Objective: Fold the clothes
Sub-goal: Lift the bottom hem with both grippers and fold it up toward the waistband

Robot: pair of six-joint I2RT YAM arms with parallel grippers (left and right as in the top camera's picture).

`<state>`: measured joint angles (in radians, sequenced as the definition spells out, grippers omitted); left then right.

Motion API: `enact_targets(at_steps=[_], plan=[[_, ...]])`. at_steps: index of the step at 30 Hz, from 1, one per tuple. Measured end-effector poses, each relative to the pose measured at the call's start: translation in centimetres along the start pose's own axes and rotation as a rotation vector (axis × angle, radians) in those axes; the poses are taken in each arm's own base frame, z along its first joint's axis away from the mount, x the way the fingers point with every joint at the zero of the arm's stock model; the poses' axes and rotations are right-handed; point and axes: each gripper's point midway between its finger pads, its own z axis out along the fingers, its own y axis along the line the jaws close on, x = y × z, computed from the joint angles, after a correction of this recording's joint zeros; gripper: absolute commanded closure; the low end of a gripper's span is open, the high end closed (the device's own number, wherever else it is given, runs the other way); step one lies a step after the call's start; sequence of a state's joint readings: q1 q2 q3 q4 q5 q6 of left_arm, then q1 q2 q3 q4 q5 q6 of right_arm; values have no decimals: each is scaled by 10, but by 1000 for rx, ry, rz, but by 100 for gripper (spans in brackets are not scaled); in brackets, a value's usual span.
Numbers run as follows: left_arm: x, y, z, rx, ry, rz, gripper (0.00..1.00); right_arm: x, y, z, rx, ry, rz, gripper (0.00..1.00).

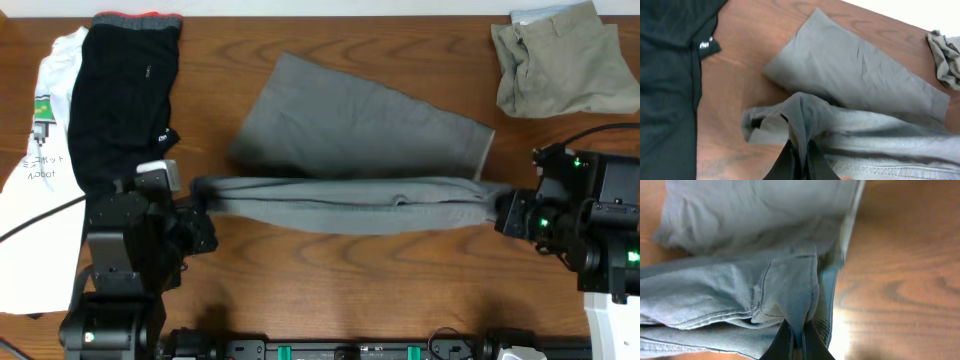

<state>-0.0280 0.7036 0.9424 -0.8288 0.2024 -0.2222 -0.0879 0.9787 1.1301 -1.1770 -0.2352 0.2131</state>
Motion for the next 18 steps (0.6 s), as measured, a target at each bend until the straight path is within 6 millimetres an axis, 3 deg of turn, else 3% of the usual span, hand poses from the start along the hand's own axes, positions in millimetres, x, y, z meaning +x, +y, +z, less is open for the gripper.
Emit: enact_targets(at_steps=[4, 7, 18], plan=[[-9, 0, 17, -1, 11, 39, 94, -12, -2, 11, 12, -4, 6, 99], [-17, 0, 42, 1, 32, 53, 94, -18, -8, 27, 35, 28, 15, 99], [-57, -15, 162, 120, -7, 88, 94, -47, -28, 94, 106, 80, 32, 99]])
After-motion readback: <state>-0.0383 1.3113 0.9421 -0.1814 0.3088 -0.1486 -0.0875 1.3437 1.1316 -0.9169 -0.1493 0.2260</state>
